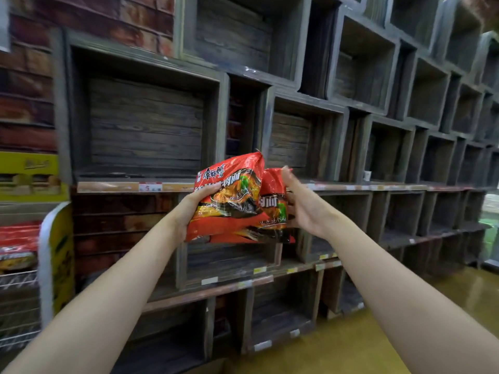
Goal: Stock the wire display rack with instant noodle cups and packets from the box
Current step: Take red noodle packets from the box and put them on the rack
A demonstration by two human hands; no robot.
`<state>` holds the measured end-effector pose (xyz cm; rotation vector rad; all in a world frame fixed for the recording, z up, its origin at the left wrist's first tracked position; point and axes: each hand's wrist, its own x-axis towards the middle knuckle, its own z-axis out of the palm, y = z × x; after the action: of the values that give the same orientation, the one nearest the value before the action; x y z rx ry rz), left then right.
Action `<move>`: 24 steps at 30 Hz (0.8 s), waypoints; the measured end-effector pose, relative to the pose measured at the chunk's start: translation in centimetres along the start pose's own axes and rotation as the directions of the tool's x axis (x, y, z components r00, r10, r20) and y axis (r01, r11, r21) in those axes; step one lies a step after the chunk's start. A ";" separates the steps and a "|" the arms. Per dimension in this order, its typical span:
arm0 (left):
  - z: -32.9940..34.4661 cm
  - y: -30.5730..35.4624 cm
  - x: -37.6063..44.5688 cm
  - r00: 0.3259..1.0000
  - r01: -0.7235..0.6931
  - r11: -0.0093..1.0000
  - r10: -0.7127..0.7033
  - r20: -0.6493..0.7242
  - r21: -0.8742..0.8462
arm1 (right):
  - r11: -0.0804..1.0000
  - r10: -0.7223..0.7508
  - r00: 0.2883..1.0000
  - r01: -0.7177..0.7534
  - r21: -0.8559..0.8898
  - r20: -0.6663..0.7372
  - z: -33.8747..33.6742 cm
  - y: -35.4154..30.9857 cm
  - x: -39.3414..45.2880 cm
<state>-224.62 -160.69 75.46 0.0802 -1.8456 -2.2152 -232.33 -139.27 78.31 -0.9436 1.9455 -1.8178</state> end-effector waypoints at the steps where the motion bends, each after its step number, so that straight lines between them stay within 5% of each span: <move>1: -0.3 0.1 -0.2 1.000 0.000 1.000 0.000 -0.026 -0.009 | 1.000 0.005 0.999 -0.005 -0.028 0.032 0.6 0.2 0.2; 7: -2.8 1.0 -1.4 0.994 -0.024 0.996 0.032 -0.106 0.083 | 0.992 -0.030 0.993 0.017 -0.125 -0.110 3.3 3.1 2.2; 13: -7.9 1.9 -2.0 0.932 -0.094 0.955 0.184 -0.313 0.281 | 0.996 0.027 0.958 -0.001 0.090 -0.285 2.9 5.1 3.7; 24: -15.4 -0.6 -0.6 0.876 -0.053 0.947 0.196 -0.440 0.316 | 0.995 0.076 0.970 -0.059 0.077 -0.231 6.6 6.1 7.9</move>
<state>-220.98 -175.27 71.81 0.4914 -1.8173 -1.6275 -235.43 -149.58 73.12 -0.6577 2.0059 -2.0211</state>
